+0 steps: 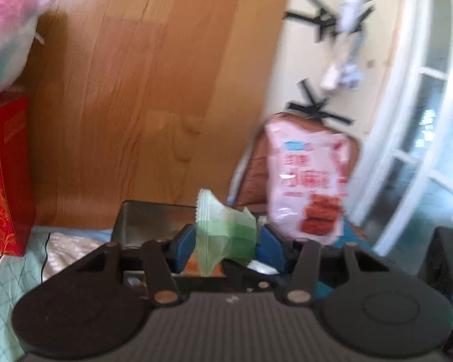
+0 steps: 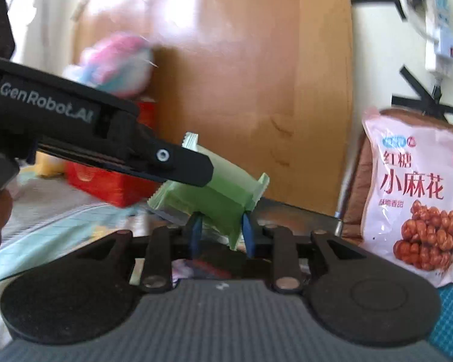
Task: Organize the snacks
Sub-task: 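Lift the green pack with the left gripper and drop it into the black tin, then grasp the clear peanut bag with yellow strip using the left gripper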
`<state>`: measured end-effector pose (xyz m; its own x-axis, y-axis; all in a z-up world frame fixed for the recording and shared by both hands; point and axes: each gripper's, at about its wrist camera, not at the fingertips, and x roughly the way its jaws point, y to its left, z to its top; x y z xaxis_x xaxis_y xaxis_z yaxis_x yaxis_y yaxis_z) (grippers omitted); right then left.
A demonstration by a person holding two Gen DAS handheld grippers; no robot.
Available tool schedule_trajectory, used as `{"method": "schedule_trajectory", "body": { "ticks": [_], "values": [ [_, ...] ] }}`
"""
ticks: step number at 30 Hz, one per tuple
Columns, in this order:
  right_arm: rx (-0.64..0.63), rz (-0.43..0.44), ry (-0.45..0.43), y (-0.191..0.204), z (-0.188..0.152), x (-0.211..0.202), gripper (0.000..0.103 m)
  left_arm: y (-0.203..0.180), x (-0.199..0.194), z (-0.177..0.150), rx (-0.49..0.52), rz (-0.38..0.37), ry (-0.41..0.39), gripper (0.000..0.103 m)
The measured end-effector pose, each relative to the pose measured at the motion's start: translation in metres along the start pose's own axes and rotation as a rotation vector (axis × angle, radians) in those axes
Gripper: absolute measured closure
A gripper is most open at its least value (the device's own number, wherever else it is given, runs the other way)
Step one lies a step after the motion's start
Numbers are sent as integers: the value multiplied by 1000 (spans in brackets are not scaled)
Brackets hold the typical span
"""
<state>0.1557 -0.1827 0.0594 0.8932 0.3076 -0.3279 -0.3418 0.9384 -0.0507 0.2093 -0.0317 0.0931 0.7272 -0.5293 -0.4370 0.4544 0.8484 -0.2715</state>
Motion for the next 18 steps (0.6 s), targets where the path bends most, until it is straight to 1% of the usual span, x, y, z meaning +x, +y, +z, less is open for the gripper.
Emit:
{"method": "schedule_trajectory", "body": {
  "ticks": [2, 3, 4, 6, 8, 10, 11, 13, 15, 17, 18],
  "values": [
    [21, -45, 37, -5, -3, 14, 70, 11, 6, -2, -39, 5, 34, 54],
    [43, -51, 37, -9, -5, 13, 70, 18, 0, -6, -58, -10, 28, 53],
    [67, -37, 29, -11, -8, 6, 70, 23, -8, -12, -65, -19, 20, 52],
    [114, 13, 2, -12, -15, -11, 70, 36, -29, -25, -86, -26, 11, 49],
    [146, 88, 10, -11, -27, -27, 69, 47, -43, -38, -126, -29, 35, 48],
    [166, 167, 65, -5, -40, -33, 69, 55, -53, -53, -153, -29, 64, 48],
    [184, 203, 106, -3, -47, -32, 69, 57, -55, -60, -159, -14, 87, 48],
    [251, 240, 174, -1, -58, -28, 69, 58, -59, -77, -168, 26, 127, 49],
    [305, 296, 206, 4, -65, -28, 69, 56, -64, -92, -173, 36, 152, 50],
    [275, 331, 221, 18, -67, -35, 69, 51, -66, -106, -185, 32, 186, 59],
    [254, 346, 237, 25, -68, -36, 67, 45, -68, -111, -165, 30, 191, 67]
  ]
}}
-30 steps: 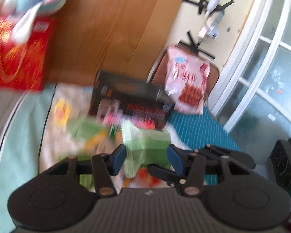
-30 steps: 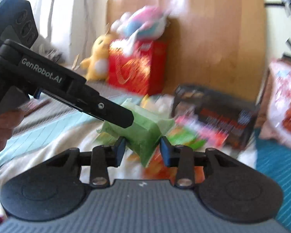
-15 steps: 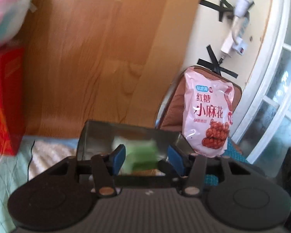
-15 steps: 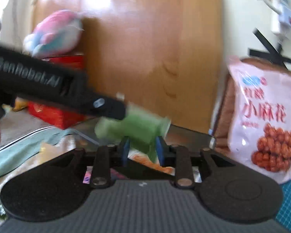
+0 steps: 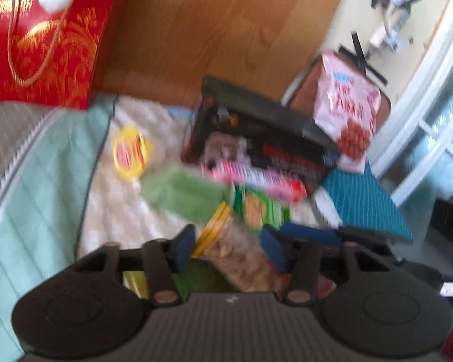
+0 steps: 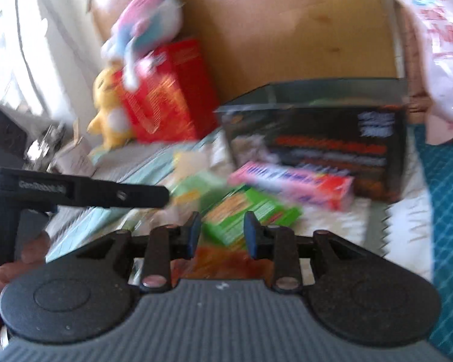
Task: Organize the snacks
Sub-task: 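Grasp the clear peanut bag with yellow strip using the left gripper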
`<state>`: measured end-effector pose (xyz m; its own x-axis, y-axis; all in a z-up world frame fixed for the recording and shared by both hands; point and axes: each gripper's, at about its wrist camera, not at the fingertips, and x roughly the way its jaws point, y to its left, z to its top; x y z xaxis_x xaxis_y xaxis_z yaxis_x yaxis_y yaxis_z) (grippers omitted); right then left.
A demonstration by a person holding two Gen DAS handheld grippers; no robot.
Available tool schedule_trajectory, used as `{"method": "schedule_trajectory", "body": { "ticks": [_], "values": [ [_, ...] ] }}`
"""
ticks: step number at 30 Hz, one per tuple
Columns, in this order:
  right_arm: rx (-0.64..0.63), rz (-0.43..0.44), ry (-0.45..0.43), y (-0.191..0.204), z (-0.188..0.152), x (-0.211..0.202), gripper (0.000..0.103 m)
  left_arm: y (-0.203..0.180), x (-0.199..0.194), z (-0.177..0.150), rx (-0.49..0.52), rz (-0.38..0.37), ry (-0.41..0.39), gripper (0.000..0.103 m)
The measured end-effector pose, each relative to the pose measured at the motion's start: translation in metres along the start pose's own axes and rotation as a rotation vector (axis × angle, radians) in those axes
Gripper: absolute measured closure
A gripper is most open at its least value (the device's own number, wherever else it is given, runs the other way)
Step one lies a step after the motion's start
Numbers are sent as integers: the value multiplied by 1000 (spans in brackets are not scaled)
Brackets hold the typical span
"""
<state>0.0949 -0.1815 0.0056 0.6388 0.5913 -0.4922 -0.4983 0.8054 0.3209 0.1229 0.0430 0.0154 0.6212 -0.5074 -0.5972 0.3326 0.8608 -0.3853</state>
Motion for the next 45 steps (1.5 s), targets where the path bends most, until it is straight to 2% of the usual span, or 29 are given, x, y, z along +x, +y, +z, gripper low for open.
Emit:
{"method": "schedule_trajectory", "body": {
  "ticks": [1, 4, 8, 12, 16, 18, 20, 22, 23, 26, 27, 29, 32, 33, 34, 35, 37, 41, 45],
  "values": [
    [-27, -3, 1, 3, 0, 0, 67, -3, -5, -7, 29, 5, -6, 72],
    [-135, -48, 3, 20, -7, -9, 67, -20, -16, -27, 91, 13, 3, 75],
    [-182, -139, -14, 25, -17, -27, 60, -26, -27, -52, 74, -21, 32, 77],
    [-188, -77, -47, 30, -29, -53, 52, -22, -46, -63, 33, -50, 18, 77],
    [-203, 28, -1, 47, -46, -64, 52, -13, -60, -63, 1, -39, -6, 77],
    [-219, 34, 61, 49, -51, -59, 51, -7, -60, -60, -27, -42, 3, 75],
    [-221, -35, 80, 43, -52, -48, 50, -6, -58, -58, -49, -61, 13, 72],
    [-162, -93, 39, 32, -45, -49, 41, -7, -56, -57, -60, -64, 18, 47],
    [-146, -126, 20, 29, -42, -49, 40, -9, -55, -55, -64, -64, 15, 44],
    [-178, -123, 11, 32, -39, -45, 36, -11, -45, -51, -68, -88, 27, 44],
    [-202, -119, 19, 36, -40, -41, 31, -12, -41, -50, -73, -93, 34, 45],
    [-238, -130, 55, 40, -42, -30, 28, -12, -28, -49, -90, -104, 65, 50],
    [-221, -90, 72, 37, -38, -24, 35, -14, -23, -52, -88, -82, 61, 63],
    [-236, -102, 69, 40, -39, -24, 49, -15, -24, -53, -80, -81, 65, 68],
    [-260, -118, 67, 45, -42, -26, 62, -14, -27, -55, -81, -96, 69, 69],
    [-278, -119, 59, 51, -46, -29, 63, -13, -32, -58, -80, -106, 68, 69],
    [-284, -109, 45, 57, -52, -36, 73, -12, -43, -63, -62, -104, 60, 71],
    [-278, -81, 26, 69, -66, -52, 75, -15, -59, -73, -37, -132, 47, 71],
    [-280, -102, 7, 78, -75, -61, 75, -14, -52, -79, -47, -130, 59, 69]
  ]
}}
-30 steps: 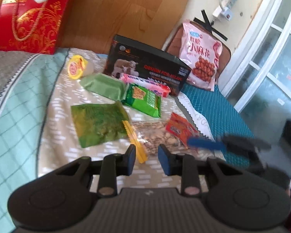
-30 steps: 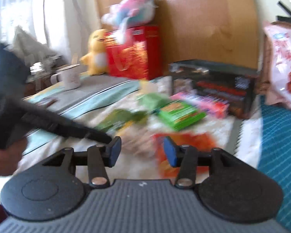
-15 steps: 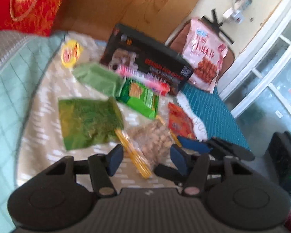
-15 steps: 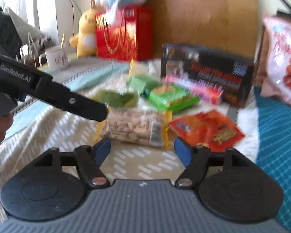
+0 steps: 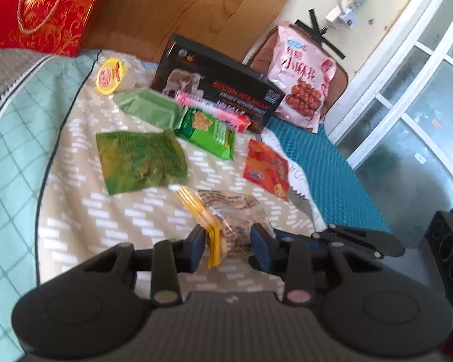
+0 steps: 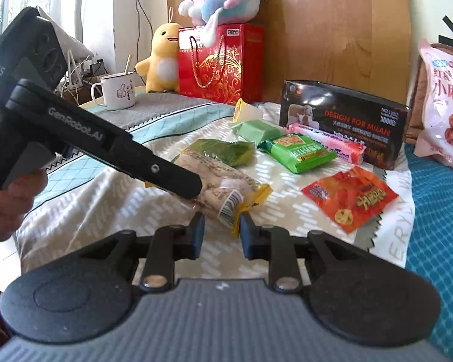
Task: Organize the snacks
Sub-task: 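Grasp the clear peanut bag with yellow strip using the left gripper, then carry the peanut bag with the left gripper into the black tin and release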
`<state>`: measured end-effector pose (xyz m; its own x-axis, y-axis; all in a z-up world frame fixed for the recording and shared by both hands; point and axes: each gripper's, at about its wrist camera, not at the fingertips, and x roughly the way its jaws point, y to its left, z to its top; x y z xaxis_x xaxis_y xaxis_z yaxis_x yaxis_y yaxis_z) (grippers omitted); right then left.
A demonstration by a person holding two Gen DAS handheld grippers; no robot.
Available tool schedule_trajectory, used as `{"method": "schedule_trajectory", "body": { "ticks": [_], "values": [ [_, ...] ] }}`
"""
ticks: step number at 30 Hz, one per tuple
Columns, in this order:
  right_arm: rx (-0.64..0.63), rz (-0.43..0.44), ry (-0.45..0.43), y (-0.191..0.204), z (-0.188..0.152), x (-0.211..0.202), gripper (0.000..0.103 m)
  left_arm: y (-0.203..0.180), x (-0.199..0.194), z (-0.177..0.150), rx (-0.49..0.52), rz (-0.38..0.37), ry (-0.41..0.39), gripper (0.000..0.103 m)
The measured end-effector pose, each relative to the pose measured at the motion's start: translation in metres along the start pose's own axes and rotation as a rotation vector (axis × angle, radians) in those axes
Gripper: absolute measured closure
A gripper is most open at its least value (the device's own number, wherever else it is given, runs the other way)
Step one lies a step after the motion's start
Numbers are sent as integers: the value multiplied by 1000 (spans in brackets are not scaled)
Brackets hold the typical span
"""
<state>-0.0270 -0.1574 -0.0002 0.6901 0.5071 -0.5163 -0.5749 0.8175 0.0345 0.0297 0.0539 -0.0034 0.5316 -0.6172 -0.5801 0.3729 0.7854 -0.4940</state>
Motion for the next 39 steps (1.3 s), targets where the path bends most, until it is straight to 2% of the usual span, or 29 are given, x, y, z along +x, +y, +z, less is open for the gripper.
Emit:
{"method": "schedule_trajectory", "body": {
  "ticks": [6, 7, 8, 10, 11, 12, 13, 14, 15, 16, 18, 21, 25, 28, 34, 39],
  "values": [
    [7, -11, 22, 1, -3, 3, 70, 0, 1, -2, 0, 7, -8, 58],
    [7, -13, 22, 1, -3, 3, 63, -1, 0, -2, 3, 11, -7, 58],
    [12, -12, 24, 2, -4, 3, 51, 0, 0, -2, 3, 12, -6, 59],
    [20, -6, 32, 0, -3, 5, 43, 1, 0, -2, -2, 11, -4, 65],
    [16, 3, 36, 0, -2, 6, 42, 2, 0, -2, -4, 8, -1, 69],
    [7, 1, 38, 1, -1, 8, 42, 2, 2, -1, -10, 0, 9, 71],
    [-6, 0, 39, 4, -1, 8, 49, 2, 2, -1, -12, -2, 10, 71],
    [-17, -4, 33, 4, -1, 9, 58, -1, 2, 0, -1, 5, 5, 72],
    [-20, -19, 25, 4, 0, 9, 72, -4, 1, 3, 17, 13, 0, 73],
    [-16, -23, 21, 3, 0, 9, 76, -8, -1, 7, 38, 12, -5, 73],
    [9, -23, -4, -2, 2, 6, 77, -18, -5, 17, 78, 7, -26, 73],
    [-10, -72, -86, -7, 15, -1, 77, -33, -9, 43, 141, -2, -77, 73],
    [-33, -141, -185, -24, 43, -3, 77, -50, -3, 89, 211, -10, -131, 73],
    [-45, -193, -242, -46, 67, 6, 77, -59, 16, 129, 250, -6, -155, 73],
    [23, -252, -236, -107, 109, 50, 77, -53, 74, 189, 253, 22, -151, 73],
    [23, -317, -185, -128, 118, 88, 75, -38, 115, 208, 222, 74, -129, 70]
  ]
}}
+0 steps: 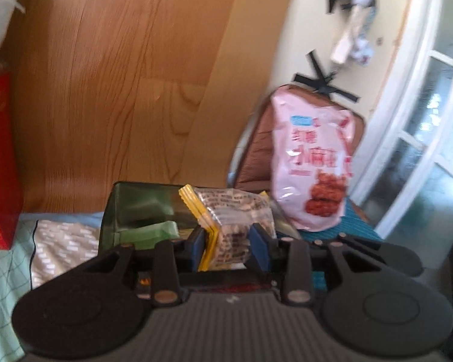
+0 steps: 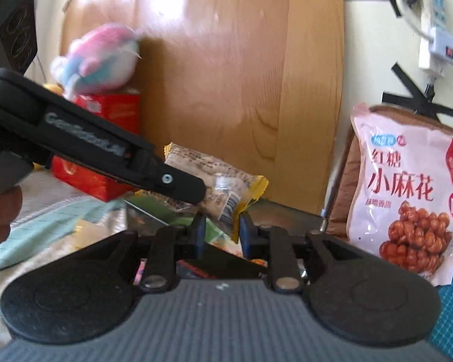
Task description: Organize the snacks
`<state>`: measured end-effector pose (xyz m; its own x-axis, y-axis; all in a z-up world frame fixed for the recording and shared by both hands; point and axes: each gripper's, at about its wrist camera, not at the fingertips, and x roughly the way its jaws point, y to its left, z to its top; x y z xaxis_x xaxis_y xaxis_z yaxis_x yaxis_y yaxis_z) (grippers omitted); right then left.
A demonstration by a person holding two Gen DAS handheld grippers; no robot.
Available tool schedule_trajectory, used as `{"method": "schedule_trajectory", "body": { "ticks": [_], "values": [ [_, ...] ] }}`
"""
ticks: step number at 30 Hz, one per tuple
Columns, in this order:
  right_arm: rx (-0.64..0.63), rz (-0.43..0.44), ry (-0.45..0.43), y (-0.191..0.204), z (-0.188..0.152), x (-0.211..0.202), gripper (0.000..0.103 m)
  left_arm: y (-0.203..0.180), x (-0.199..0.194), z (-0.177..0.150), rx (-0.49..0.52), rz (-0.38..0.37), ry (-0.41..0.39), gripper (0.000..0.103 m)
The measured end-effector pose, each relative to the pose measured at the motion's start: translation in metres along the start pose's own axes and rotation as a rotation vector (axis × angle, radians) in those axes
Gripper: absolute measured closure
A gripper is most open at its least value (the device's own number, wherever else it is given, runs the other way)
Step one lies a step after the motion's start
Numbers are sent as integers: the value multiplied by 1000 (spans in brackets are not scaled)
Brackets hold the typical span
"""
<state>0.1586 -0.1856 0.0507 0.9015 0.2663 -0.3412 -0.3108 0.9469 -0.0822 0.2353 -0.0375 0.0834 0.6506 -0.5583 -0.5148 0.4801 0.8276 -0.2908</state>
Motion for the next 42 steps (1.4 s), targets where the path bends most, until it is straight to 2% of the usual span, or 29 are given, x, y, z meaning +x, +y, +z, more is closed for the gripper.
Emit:
{"method": "schedule_trajectory", "body": {
  "ticks": [3, 5, 7, 11, 15, 19, 25, 28, 37, 42],
  "values": [
    [-8, -34, 31, 2, -6, 14, 71, 4, 19, -2, -6, 96, 9, 64],
    [-2, -54, 29, 1, -6, 16, 60, 5, 27, -3, -8, 177, 33, 63],
    [35, -46, 14, 0, -6, 6, 59, 4, 21, -7, -16, 218, 32, 63],
    [71, -25, -56, 7, -15, -30, 51, -13, -7, -25, 30, 323, -32, 56],
    [165, 15, -59, 12, -43, -67, 51, -30, -36, -54, 27, 345, -47, 55],
    [289, 26, -29, 11, -73, -96, 51, -38, -53, -86, -2, 385, -29, 55],
    [374, 34, 2, 9, -89, -109, 51, -38, -64, -131, -43, 430, 24, 55],
    [383, 43, 13, 15, -93, -112, 51, -40, -70, -148, -19, 477, 12, 55],
    [383, 30, -7, 24, -101, -121, 50, -40, -78, -163, 4, 525, -28, 54],
    [402, 39, 4, 21, -103, -118, 50, -39, -79, -163, 2, 517, -39, 52]
  ]
}}
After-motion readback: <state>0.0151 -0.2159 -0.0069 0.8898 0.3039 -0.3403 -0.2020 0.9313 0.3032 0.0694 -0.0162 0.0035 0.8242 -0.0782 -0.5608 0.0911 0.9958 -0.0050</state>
